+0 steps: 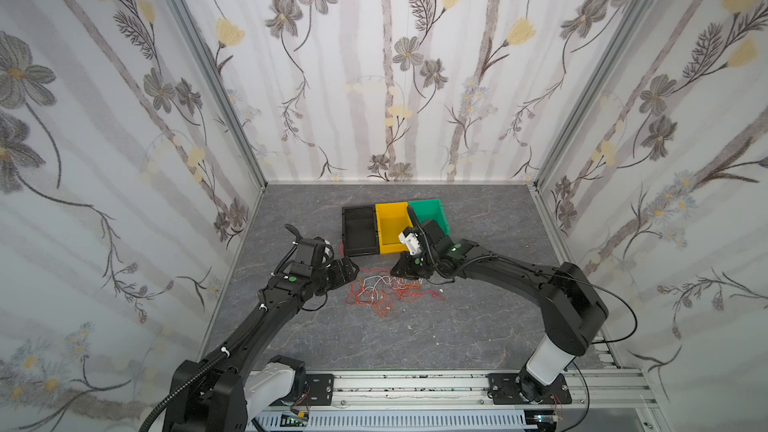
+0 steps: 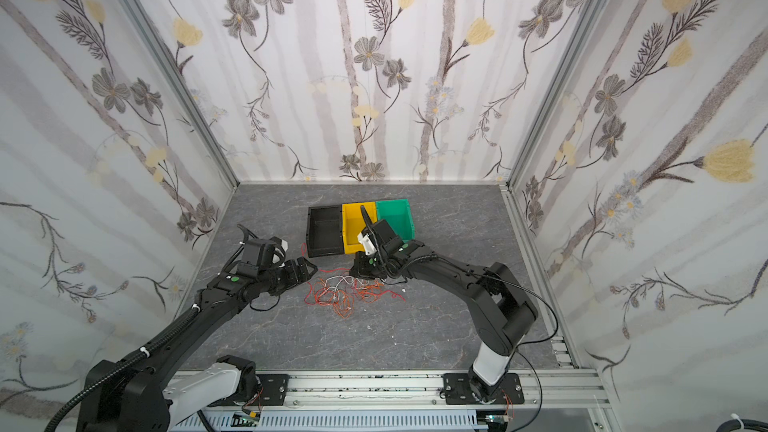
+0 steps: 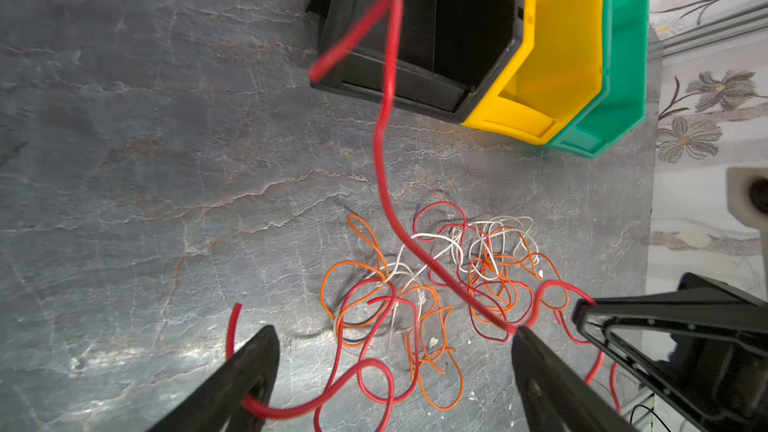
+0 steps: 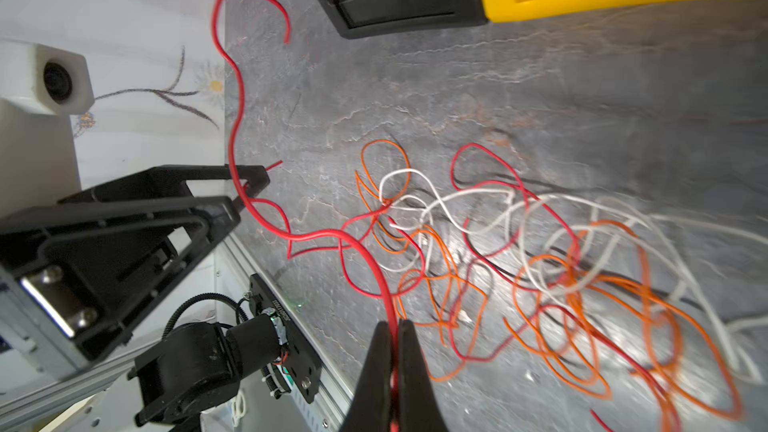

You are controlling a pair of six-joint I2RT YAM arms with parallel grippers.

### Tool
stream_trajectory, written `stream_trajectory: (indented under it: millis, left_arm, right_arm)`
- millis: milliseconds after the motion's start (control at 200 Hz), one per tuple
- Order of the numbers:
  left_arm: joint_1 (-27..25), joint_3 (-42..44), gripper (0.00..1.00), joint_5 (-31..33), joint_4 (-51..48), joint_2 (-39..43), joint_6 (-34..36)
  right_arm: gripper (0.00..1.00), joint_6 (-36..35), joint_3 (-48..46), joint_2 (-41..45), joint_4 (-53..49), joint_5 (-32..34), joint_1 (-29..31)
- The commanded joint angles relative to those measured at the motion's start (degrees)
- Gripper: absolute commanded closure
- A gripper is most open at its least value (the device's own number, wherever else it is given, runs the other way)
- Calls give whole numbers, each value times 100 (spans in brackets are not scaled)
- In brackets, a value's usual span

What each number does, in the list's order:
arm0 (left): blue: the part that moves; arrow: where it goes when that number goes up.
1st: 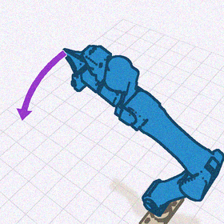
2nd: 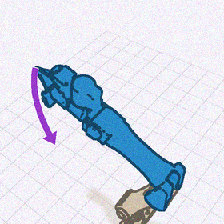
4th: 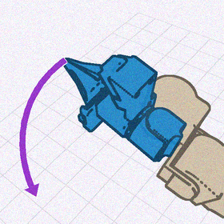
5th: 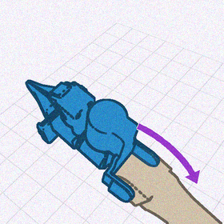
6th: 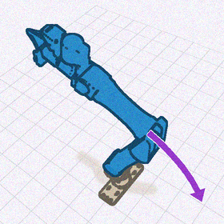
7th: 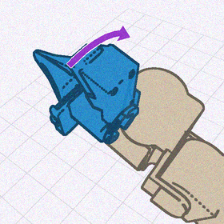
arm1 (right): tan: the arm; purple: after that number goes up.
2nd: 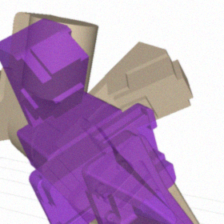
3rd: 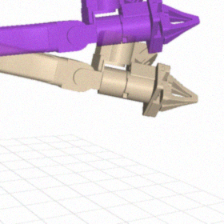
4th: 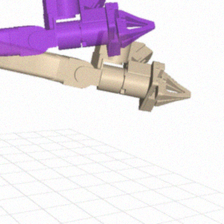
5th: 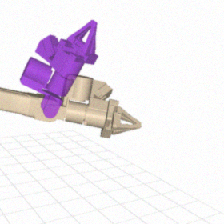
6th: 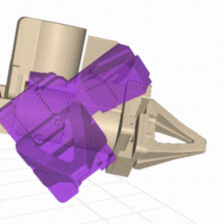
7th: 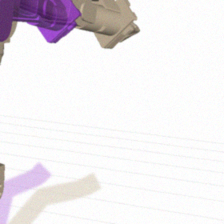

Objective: Untangle the cables

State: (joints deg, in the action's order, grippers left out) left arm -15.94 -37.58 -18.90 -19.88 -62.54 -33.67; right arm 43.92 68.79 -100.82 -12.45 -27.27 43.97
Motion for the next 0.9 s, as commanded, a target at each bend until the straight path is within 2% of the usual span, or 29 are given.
stream_trajectory:
  millis: [0, 225, 420, 615, 744, 894]
  left_arm:
    - [-20, 40, 12, -34, 149, 58, -73]
    - [-57, 76, 12, -22, 217, 93, -70]
    - [-60, 135, 12, -125, 436, 20, -161]
    - [-67, 152, 12, -128, 468, 49, -183]
    - [-62, 94, 12, -51, 377, 67, -136]
    - [-4, -13, 12, 132, 165, 63, -2]
  right_arm:
    - [100, 607, 355, -554, 653, -443, 161]
    - [100, 1618, 989, -1733, 1775, -1167, 591]
    - [100, 1808, 1404, -2511, 1872, -1308, 730]
    - [100, 1492, 1619, -2928, 1161, -1180, 719]
    - [100, 1067, 1250, -2740, 559, -840, 638]
    - [100, 978, 124, -2258, 747, -584, 355]
